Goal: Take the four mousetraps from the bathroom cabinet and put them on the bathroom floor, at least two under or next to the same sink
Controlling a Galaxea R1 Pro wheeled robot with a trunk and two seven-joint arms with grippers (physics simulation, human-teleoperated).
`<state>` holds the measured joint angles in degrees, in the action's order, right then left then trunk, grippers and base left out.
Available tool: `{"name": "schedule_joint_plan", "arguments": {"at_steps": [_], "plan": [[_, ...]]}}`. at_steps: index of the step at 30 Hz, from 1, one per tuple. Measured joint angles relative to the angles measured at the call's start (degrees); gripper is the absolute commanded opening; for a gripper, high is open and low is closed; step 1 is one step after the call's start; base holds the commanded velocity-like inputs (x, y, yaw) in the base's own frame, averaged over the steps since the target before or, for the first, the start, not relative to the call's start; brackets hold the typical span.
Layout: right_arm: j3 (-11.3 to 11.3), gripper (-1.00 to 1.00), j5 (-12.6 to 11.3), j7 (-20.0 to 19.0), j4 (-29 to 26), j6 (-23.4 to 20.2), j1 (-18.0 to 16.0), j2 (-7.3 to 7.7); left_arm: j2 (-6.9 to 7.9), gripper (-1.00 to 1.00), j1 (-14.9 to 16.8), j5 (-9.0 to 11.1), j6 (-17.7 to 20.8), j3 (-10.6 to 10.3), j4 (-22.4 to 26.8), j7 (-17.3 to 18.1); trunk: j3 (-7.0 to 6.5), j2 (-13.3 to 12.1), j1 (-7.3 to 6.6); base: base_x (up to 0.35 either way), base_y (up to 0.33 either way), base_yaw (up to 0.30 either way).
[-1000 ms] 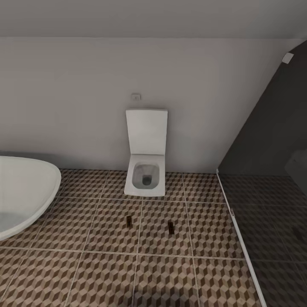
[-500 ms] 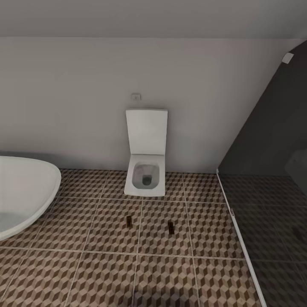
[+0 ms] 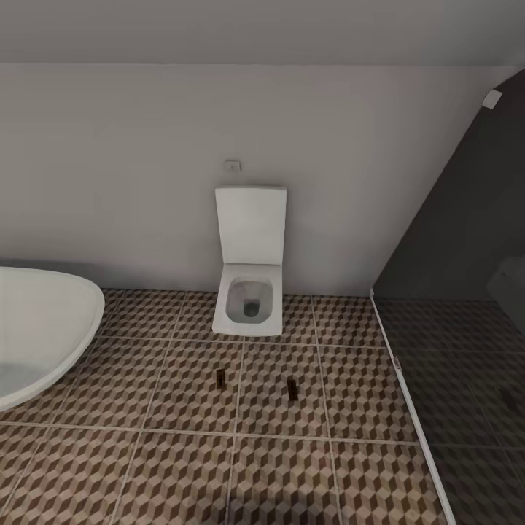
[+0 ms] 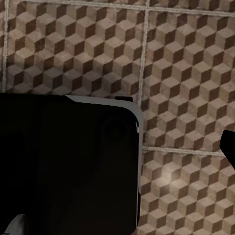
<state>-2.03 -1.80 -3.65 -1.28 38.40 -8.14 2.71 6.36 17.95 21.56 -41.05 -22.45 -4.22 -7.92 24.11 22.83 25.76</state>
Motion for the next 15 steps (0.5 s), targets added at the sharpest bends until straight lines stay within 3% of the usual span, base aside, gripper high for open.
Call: {"name": "schedule_joint_plan", "arguments": {"at_steps": [15], "plan": [[0.0,1.00,0.0,0.0,0.0,0.0,0.0,0.00,-0.02,1.00,0.0,0.0,0.0,0.0,0.0,0.0,0.00,0.0,0.00,0.000,0.000,0.000]]}}
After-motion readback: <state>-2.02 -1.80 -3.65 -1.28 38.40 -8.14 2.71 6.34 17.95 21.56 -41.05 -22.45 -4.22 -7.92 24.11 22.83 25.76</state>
